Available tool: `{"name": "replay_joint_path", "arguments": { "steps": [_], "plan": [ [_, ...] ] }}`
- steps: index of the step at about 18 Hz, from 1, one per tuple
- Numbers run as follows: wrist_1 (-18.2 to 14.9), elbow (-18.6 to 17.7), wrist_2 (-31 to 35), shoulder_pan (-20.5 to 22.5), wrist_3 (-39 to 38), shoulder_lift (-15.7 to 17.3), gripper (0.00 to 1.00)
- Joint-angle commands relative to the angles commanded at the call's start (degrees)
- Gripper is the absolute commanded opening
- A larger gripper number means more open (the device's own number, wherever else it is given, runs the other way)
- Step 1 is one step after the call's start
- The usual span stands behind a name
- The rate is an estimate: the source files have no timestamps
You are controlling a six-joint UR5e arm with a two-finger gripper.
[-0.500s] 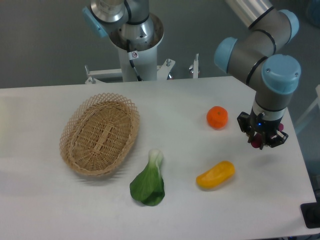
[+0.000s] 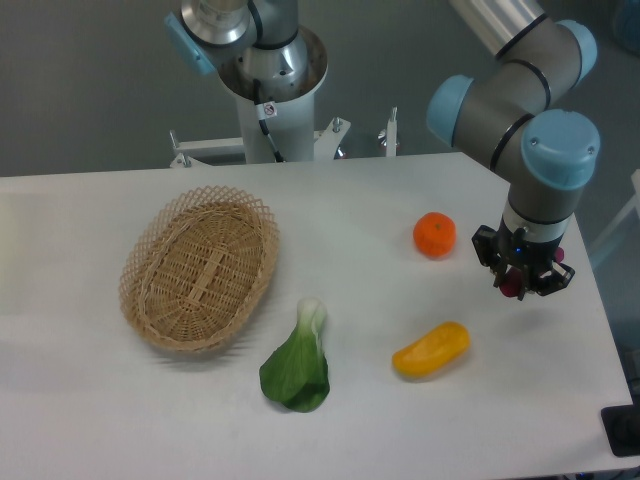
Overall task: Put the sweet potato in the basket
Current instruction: 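Lower the gripper and close it on the purple sweet potato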
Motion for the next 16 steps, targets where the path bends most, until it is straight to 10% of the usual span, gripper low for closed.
{"name": "replay_joint_path", "arguments": {
  "steps": [16],
  "plan": [
    [0.7,-2.5,-0.4,-18.6,-19.2,1.6,0.35]
  ]
}}
